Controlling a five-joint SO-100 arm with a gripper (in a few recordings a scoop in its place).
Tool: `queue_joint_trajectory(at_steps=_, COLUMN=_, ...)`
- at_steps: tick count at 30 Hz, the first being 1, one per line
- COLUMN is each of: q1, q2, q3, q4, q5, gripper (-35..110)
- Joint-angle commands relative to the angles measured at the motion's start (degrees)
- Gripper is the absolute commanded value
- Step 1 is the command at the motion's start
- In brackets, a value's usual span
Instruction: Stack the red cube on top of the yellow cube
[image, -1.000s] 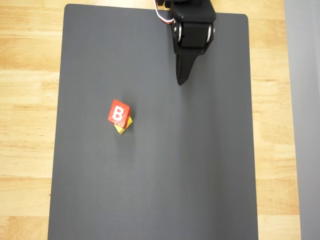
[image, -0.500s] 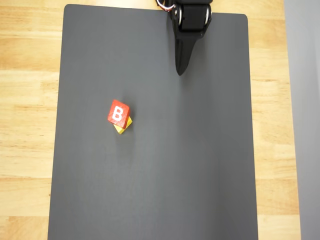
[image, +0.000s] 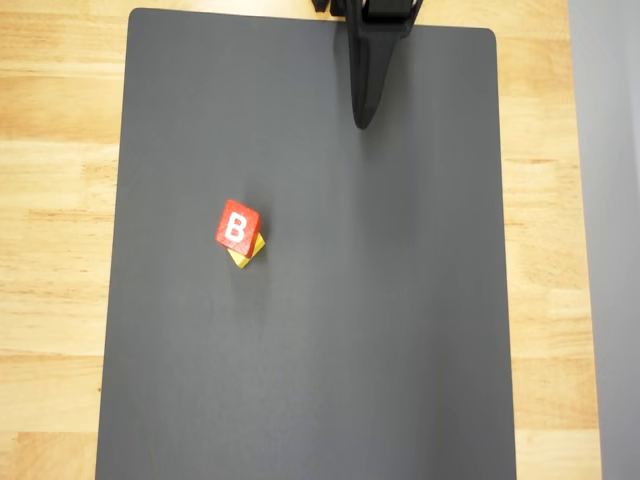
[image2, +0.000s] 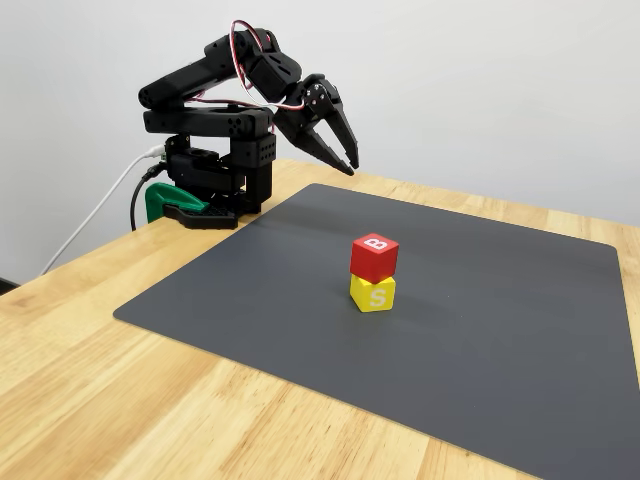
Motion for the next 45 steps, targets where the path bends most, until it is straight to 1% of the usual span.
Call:
queue_joint_trajectory(at_steps=1, q1=0.9, q2=0.2, q3=0.9, q4=0.5, q5=-0.4, gripper=0)
queue_joint_trajectory(at_steps=20, q1=3.7, q2=0.2, q3=0.9, q4=0.7, q5=2.5, gripper=0)
queue_joint_trajectory(at_steps=23, q1=3.9, q2=0.2, q3=0.9, q4=0.7, q5=2.7, gripper=4)
queue_joint_trajectory(at_steps=29, q1=3.9, q2=0.2, q3=0.9, q4=0.7, q5=2.8, gripper=0)
queue_joint_trajectory(at_steps=45, q1=4.0, q2=0.2, q3=0.9, q4=0.7, q5=3.0, gripper=0)
